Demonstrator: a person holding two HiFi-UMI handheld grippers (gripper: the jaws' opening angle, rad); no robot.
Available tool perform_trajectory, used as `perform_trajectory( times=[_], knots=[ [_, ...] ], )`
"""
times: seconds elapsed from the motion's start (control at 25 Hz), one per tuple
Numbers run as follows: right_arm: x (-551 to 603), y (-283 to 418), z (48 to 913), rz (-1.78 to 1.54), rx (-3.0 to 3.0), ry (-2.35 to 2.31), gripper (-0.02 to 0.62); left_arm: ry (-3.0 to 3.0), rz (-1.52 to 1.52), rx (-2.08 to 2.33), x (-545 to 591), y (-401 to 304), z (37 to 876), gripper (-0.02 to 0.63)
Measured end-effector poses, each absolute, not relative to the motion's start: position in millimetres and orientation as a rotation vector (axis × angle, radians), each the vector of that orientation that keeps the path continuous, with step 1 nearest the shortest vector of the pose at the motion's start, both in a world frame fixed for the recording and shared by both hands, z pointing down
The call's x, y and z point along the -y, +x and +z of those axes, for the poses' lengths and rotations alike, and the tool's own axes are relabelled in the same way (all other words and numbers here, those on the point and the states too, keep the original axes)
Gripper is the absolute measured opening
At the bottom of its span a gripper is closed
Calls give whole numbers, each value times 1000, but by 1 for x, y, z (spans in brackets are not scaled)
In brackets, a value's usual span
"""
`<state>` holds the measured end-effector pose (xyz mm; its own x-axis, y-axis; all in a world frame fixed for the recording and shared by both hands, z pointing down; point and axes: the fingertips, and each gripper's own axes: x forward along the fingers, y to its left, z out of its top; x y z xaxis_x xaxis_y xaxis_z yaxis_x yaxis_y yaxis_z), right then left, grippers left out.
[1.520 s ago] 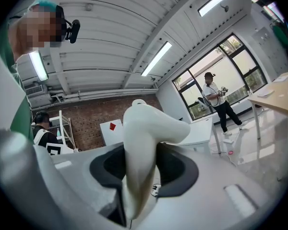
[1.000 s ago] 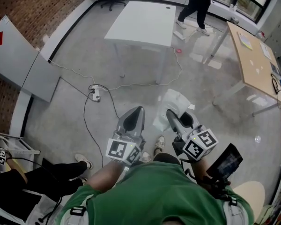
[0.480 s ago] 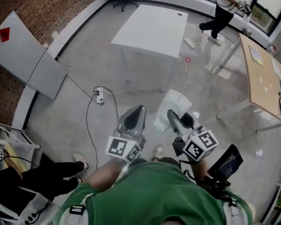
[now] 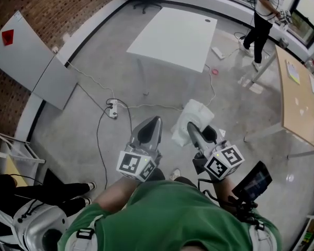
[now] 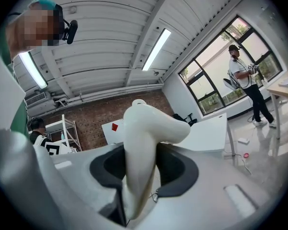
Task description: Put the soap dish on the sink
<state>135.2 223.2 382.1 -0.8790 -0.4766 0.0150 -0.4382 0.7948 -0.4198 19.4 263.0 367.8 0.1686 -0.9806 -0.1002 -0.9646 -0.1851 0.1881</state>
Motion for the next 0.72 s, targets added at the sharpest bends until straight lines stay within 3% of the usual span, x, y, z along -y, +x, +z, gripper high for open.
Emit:
perform_trajectory(
  times=[0.72],
  knots=[
    [-156,65,380,-621,-2837,-925,150,2417,-334,1803,-184,-55,364,6]
  ],
)
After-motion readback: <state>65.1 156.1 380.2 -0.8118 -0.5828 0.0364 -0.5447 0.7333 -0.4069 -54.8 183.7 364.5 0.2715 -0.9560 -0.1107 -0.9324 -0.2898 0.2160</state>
